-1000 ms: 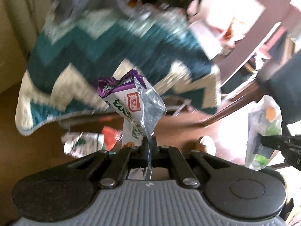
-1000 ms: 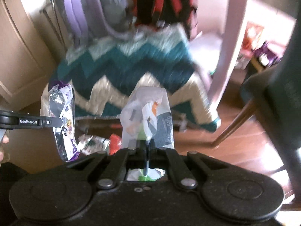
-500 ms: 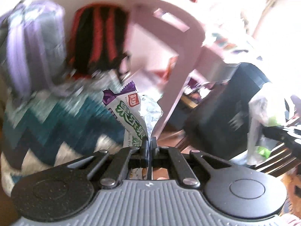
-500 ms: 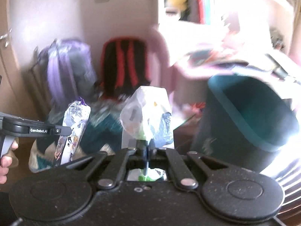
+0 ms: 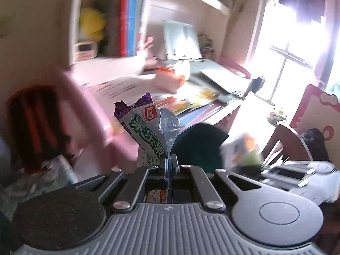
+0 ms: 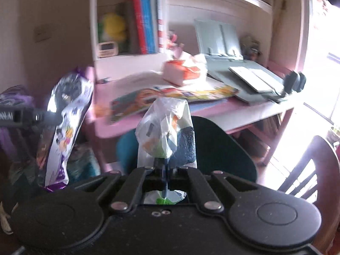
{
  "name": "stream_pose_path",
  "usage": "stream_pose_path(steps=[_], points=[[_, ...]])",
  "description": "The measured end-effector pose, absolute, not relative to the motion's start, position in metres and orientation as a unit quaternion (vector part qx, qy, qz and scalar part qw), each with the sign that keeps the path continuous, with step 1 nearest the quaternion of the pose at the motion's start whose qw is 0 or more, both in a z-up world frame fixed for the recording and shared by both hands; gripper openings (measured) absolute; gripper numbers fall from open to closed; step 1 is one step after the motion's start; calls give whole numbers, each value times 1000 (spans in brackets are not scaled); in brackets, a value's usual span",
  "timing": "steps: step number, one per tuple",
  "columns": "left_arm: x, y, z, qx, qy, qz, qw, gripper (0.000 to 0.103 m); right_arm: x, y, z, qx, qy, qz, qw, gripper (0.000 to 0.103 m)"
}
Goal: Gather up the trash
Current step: 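Carry both bags to the dark green bin while opening both tools to drop them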
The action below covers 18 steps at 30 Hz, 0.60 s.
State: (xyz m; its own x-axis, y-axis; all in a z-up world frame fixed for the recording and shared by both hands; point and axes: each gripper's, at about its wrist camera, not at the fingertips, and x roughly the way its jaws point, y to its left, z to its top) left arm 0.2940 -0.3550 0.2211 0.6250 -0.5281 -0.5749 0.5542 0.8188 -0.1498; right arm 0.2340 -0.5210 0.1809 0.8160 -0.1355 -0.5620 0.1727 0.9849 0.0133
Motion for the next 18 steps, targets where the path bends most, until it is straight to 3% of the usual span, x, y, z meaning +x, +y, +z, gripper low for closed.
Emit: stream_pose_path(steps=[7,18], points=[[316,-438,217,35,316,-327,890,1,246,-564,157,49,310,-104,944,1],[357,-498,134,68,395,-318,859,2,264,-591,113,67,372,-89,922,2]])
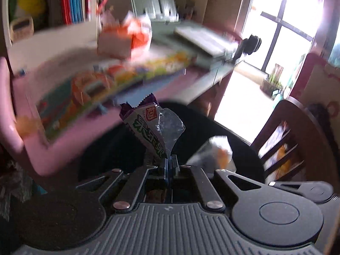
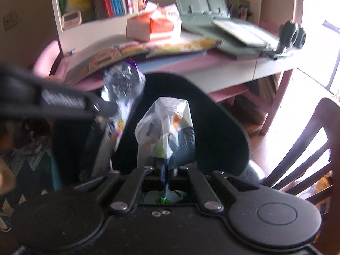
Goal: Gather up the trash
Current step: 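Carry both bags to the dark green bin while opening both tools to drop them, then move both open tools back down to the trash pile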
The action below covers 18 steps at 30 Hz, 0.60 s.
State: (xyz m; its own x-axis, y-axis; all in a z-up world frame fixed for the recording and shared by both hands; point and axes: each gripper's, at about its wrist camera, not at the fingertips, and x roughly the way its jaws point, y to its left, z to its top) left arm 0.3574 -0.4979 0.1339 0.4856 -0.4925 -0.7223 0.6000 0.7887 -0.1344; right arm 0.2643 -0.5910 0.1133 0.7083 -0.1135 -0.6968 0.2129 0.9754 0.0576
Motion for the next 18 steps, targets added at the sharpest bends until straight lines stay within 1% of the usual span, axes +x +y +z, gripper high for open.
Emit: stream_pose_path(steps=[5,9,11,14,17,18], points=[[363,-501,106,90,421,-304,850,2,270,-591,106,67,380,-74,920,14],[366,-500,99,85,431,-303,845,2,274,-592,102,68,382,-74,919,18],[365,-500,99,81,434,-306,843,4,273,-592,103,70,379,-75,920,21],[362,-495,101,73,437,-309,842,10,271,-594,106,78,377,-77,920,25],[354,-488,108,73,428,-309,846,12,263,-592,113,79,368,-79,923,34],[351,-484,111,74,425,-310,847,13,260,-591,116,80,366,-78,924,36]])
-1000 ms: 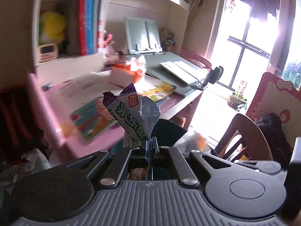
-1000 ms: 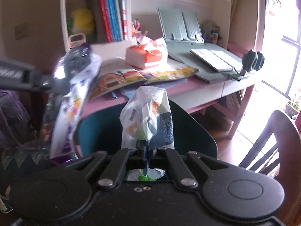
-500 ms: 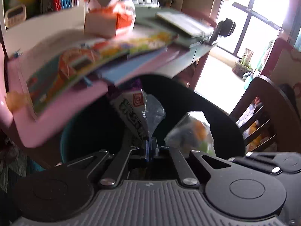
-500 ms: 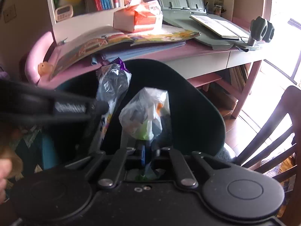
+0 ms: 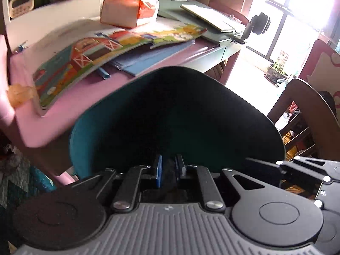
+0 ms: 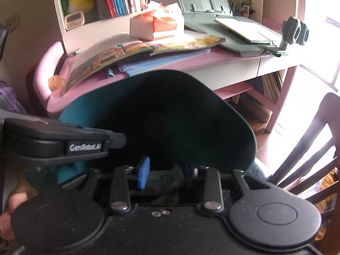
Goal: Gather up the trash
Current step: 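Move both open tools back down to the trash pile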
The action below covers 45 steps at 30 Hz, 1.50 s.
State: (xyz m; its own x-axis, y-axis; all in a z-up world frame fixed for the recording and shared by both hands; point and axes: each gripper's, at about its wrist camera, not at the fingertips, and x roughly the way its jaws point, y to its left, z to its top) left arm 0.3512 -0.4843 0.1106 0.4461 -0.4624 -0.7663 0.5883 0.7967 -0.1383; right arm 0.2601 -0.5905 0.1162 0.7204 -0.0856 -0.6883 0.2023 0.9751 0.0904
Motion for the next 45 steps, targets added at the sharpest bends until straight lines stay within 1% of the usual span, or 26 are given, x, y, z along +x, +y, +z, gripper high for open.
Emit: stream_pose_path(steps=[2,4,6,8,10,13,14,17,18,19,24,28,33,36,41,45], points=[[345,-476,116,74,421,-311,849,17,254,-587,122,80,363,-74,925,36],[339,-465,123,67,418,-312,851,32,246,-580,128,75,359,-72,928,36],[331,-451,130,63,411,-316,853,40,239,-573,135,74,354,-65,930,37],[322,-436,138,61,400,-316,858,40,231,-564,142,73,348,-57,933,37],[314,-420,145,53,394,-315,862,46,223,-555,149,70,343,-50,935,38],[300,-395,154,48,385,-310,868,50,212,-538,157,64,338,-37,938,40],[295,-387,157,49,381,-307,871,50,208,-532,159,60,336,-32,939,41],[281,-359,164,42,371,-298,879,58,197,-513,165,52,331,-19,942,48],[277,-351,166,39,368,-294,881,61,194,-506,167,49,329,-14,943,50],[273,-341,168,38,365,-290,884,62,191,-499,169,45,327,-9,944,50],[256,-295,170,34,360,-277,890,63,180,-464,172,39,325,20,945,52],[243,-257,167,32,357,-259,897,70,177,-436,168,36,326,45,943,53],[229,-207,156,27,364,-238,900,72,174,-395,158,25,330,83,940,53],[219,-178,146,30,361,-222,905,81,176,-369,147,26,339,109,934,54],[212,-129,122,14,375,-197,906,82,182,-323,119,14,359,152,921,57],[207,-90,97,15,385,-169,907,87,189,-288,89,12,371,183,910,59]])
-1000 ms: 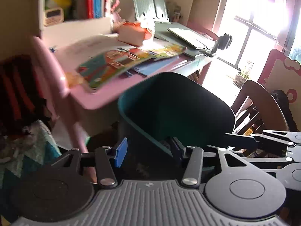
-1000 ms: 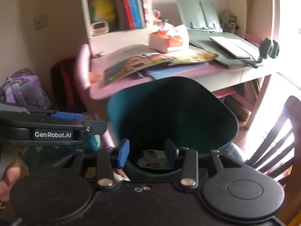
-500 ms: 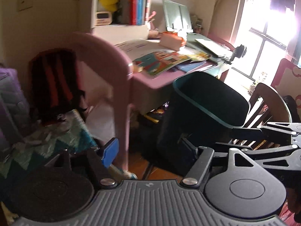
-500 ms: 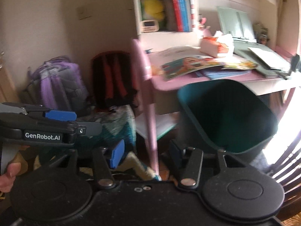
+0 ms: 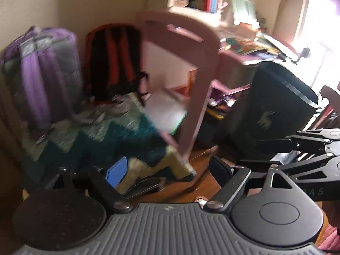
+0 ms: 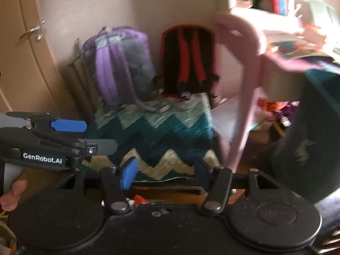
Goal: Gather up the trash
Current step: 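Move both open tools back down to the trash pile, then grasp the red plastic bag with the left tool while the right tool grasps the yogurt bottle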
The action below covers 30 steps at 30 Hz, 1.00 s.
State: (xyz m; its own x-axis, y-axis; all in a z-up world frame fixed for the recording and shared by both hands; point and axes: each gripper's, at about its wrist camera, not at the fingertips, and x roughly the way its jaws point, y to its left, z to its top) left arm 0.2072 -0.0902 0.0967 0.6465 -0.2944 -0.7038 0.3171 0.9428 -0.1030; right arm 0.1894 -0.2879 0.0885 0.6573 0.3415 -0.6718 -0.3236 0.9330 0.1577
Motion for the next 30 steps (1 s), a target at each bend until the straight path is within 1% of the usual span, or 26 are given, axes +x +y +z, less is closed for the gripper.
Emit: stream_pose_path(steps=[2,4,6,10,12,13,17,24,30], points=[[208,-71,82,8,396,-156,905,90,192,-273,71,14,379,195,904,59],[210,-52,65,-6,405,-146,903,98,200,-257,51,14,390,209,897,60],[212,-35,47,-16,412,-132,902,101,204,-242,33,12,400,221,889,60],[222,2,5,-45,426,-106,897,101,217,-213,-13,11,413,249,876,62],[229,20,-17,-61,435,-91,894,101,224,-201,-38,10,419,260,870,64],[233,28,-28,-65,441,-84,891,103,228,-193,-53,7,428,261,865,64],[250,62,-78,-74,465,-56,881,103,240,-166,-107,-17,459,273,845,66],[270,118,-182,-83,543,28,835,103,251,-122,-204,-75,506,306,803,66],[272,141,-281,-124,622,105,766,103,252,-93,-286,-119,565,322,750,65]])
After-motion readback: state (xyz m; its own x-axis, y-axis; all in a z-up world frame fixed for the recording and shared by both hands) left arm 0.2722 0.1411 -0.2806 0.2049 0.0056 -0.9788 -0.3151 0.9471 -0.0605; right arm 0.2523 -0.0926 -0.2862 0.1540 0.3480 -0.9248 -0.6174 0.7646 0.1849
